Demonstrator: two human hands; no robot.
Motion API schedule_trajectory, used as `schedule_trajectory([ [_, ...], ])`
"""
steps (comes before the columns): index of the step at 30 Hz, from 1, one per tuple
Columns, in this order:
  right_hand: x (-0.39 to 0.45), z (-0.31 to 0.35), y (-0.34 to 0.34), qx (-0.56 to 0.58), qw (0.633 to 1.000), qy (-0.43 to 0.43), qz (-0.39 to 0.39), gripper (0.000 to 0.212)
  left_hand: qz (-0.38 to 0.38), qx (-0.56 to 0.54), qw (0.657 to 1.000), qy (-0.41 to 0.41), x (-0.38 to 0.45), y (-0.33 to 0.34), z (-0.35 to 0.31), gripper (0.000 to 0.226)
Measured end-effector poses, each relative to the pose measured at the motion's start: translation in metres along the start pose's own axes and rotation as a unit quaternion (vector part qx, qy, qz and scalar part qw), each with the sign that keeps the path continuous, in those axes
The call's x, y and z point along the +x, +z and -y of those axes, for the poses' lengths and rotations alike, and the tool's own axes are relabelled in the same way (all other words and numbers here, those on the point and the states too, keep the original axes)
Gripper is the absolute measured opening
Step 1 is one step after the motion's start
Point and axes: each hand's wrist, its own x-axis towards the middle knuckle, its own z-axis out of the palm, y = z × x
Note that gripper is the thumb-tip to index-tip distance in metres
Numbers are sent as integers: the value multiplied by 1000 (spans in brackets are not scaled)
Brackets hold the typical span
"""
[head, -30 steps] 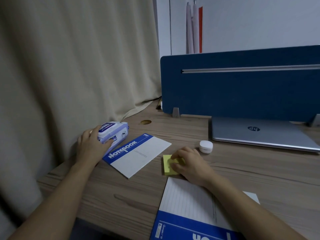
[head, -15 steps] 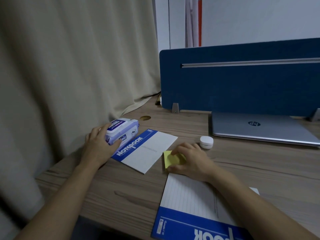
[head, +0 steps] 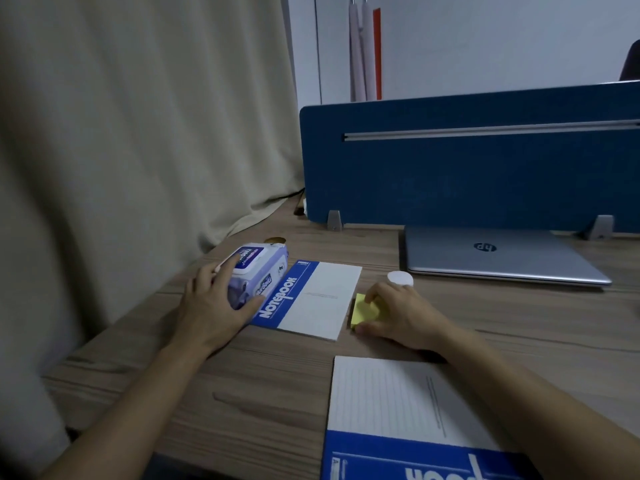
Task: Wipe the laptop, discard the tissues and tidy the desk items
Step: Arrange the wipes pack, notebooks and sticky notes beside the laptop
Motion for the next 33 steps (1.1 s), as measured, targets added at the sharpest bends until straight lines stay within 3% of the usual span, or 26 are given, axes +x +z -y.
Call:
schedule_trajectory([
  [11,-12,-40,-21,-11,1000,-15,10,58,12,4,1000,9,4,24,-34,93],
  [16,-30,-43,-28,13,993,-56,-100,37,-25,34,995,92,2,23,-31,88],
  [25,-77,-48,-24,10,994,-68,-88,16,-43,63,980,186,-26,8,-58,63],
  [28,-92,-44,-24,-9,995,-65,-76,27,2,24,980,197,-45,6,-76,53],
  [33,-120,-45,-27,-43,996,-63,-48,60,138,-108,967,182,-75,0,-99,36],
])
